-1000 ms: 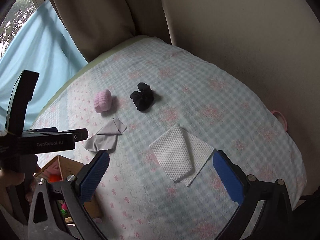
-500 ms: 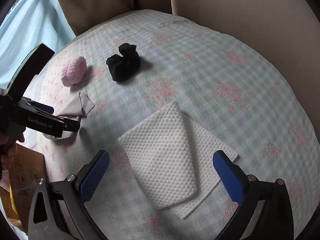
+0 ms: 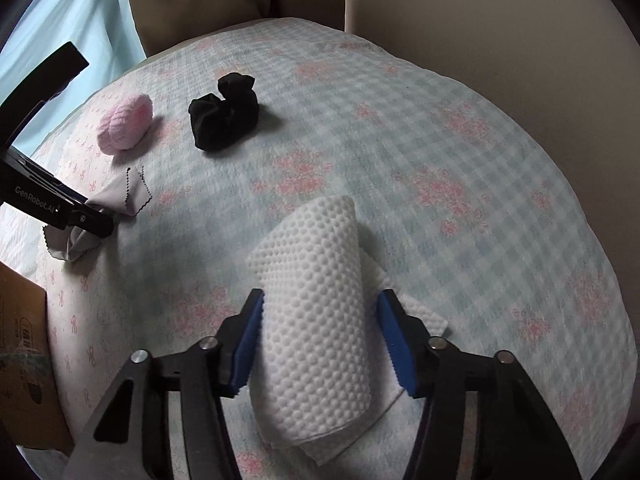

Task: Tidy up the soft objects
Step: 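Grasp the grey cloth with the left tool while the right tool grasps the white textured cloth, then lift and carry the grey and white cloths over the box with both tools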

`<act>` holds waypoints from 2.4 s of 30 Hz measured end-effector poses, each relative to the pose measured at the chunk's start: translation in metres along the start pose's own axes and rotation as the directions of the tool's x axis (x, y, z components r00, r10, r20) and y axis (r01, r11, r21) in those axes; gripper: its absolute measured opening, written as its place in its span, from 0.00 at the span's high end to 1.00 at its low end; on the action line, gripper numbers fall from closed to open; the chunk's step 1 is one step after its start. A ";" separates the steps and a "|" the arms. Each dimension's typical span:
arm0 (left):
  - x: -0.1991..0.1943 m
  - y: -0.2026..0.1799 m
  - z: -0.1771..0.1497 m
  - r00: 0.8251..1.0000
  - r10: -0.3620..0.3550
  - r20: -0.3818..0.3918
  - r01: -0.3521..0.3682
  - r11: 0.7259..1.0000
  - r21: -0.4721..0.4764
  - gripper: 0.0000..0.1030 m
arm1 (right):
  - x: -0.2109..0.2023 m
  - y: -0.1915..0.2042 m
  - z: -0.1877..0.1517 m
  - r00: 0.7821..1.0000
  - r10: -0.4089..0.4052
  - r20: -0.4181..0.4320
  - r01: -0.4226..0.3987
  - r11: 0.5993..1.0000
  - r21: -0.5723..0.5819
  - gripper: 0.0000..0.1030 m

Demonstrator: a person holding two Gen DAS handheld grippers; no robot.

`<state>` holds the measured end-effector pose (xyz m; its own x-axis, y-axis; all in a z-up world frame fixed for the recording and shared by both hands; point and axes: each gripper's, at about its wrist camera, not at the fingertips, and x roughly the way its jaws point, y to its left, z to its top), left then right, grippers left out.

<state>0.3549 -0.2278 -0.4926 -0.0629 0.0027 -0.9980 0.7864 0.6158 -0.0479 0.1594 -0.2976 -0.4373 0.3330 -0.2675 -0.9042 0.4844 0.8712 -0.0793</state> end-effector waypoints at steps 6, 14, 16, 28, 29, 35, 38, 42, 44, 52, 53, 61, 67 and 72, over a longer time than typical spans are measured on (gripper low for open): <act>-0.009 0.012 -0.006 0.999 -0.023 0.027 0.024 0.999 -0.028 0.90 | -0.003 -0.005 0.005 1.000 0.009 -0.001 -0.009 1.000 0.017 0.79; -0.041 -0.007 -0.026 0.996 -0.032 0.087 0.037 0.998 -0.052 0.91 | -0.015 -0.009 0.011 0.999 0.027 0.021 -0.028 0.999 0.039 0.87; -0.050 -0.009 -0.027 0.995 -0.032 0.099 0.038 0.998 -0.056 0.91 | -0.022 -0.009 0.013 0.999 0.030 0.029 -0.031 0.999 0.038 0.87; -0.135 -0.025 -0.063 0.977 -0.040 0.212 0.059 0.995 -0.085 0.91 | -0.097 -0.009 0.031 0.994 0.045 0.104 -0.046 0.999 0.008 0.87; -0.144 -0.026 -0.068 0.974 -0.038 0.224 0.060 0.994 -0.092 0.91 | -0.106 -0.008 0.033 0.993 0.046 0.112 -0.047 0.999 0.002 0.87; -0.187 -0.034 -0.098 0.955 -0.027 0.297 0.075 0.985 -0.155 0.91 | -0.172 0.000 0.044 0.984 0.053 0.172 -0.047 0.998 -0.043 0.87; -0.209 -0.033 -0.122 0.942 -0.017 0.334 0.088 0.976 -0.199 0.91 | -0.209 0.007 0.048 0.977 0.067 0.202 -0.054 0.996 -0.068 0.87; -0.242 -0.029 -0.157 0.921 0.003 0.390 0.113 0.955 -0.275 0.91 | -0.250 0.027 0.054 0.968 0.101 0.229 -0.071 0.988 -0.136 0.87; -0.260 -0.026 -0.178 0.908 0.019 0.418 0.123 0.942 -0.311 0.91 | -0.270 0.041 0.054 0.961 0.126 0.244 -0.085 0.981 -0.175 0.87; -0.317 0.002 -0.267 0.869 0.129 0.477 0.123 0.879 -0.461 0.91 | -0.331 0.107 0.052 0.931 0.248 0.269 -0.163 0.939 -0.303 0.87; -0.321 0.006 -0.280 0.866 0.140 0.479 0.124 0.869 -0.479 0.91 | -0.337 0.116 0.050 0.926 0.266 0.268 -0.174 0.931 -0.322 0.87; -0.327 0.043 -0.368 0.857 0.233 0.459 0.112 0.787 -0.607 0.91 | -0.361 0.198 0.029 0.903 0.382 0.195 -0.262 0.851 -0.454 0.87; -0.305 0.071 -0.414 0.879 0.239 0.411 0.106 0.744 -0.660 0.91 | -0.350 0.254 0.010 0.895 0.434 0.102 -0.330 0.799 -0.503 0.87; -0.280 0.095 -0.432 0.898 0.227 0.377 0.104 0.723 -0.683 0.91 | -0.328 0.288 0.002 0.897 0.441 -0.004 -0.379 0.765 -0.520 0.87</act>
<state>0.1817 0.1698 -0.1998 0.3540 -0.1551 -0.9223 0.1423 0.9836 -0.1108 0.1916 0.0402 -0.1626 0.5090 0.1463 -0.8482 -0.1766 0.9822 0.0635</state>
